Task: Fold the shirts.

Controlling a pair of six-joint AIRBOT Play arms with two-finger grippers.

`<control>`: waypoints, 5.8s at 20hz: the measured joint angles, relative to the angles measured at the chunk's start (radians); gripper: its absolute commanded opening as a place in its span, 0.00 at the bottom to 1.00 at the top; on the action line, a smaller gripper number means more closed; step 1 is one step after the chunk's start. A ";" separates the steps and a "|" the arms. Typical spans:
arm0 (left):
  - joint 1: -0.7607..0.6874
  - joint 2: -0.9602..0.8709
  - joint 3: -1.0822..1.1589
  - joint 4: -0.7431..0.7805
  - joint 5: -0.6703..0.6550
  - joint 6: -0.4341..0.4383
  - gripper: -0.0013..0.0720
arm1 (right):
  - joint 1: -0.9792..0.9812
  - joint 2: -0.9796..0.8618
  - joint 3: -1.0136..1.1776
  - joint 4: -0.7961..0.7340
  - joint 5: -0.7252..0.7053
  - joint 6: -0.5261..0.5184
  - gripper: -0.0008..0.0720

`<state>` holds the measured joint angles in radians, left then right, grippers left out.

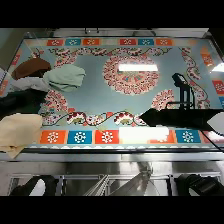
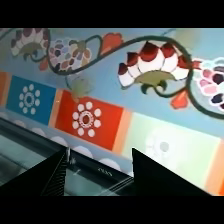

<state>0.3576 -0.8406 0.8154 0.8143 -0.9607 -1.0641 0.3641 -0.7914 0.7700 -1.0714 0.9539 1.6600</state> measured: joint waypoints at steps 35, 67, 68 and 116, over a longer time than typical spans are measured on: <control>-0.399 -0.956 0.966 -0.645 -0.826 -0.015 0.16 | -0.275 -0.156 0.000 -0.009 -0.087 -0.084 0.61; -0.624 -0.990 0.356 -0.084 -0.537 0.007 0.03 | -0.277 -0.586 -0.083 0.323 0.179 -0.591 0.04; -0.626 -0.980 0.377 -0.083 -0.557 0.008 0.03 | -0.283 -0.575 -0.065 0.328 0.211 -0.604 0.04; -0.554 -0.684 0.007 -0.173 -0.492 -0.105 0.98 | -0.743 -0.799 0.216 0.384 0.105 -0.674 0.58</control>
<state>-0.1959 -1.5246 0.8223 0.6411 -1.4532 -1.1687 -0.3790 -1.5906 0.9863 -0.6872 1.0588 0.9859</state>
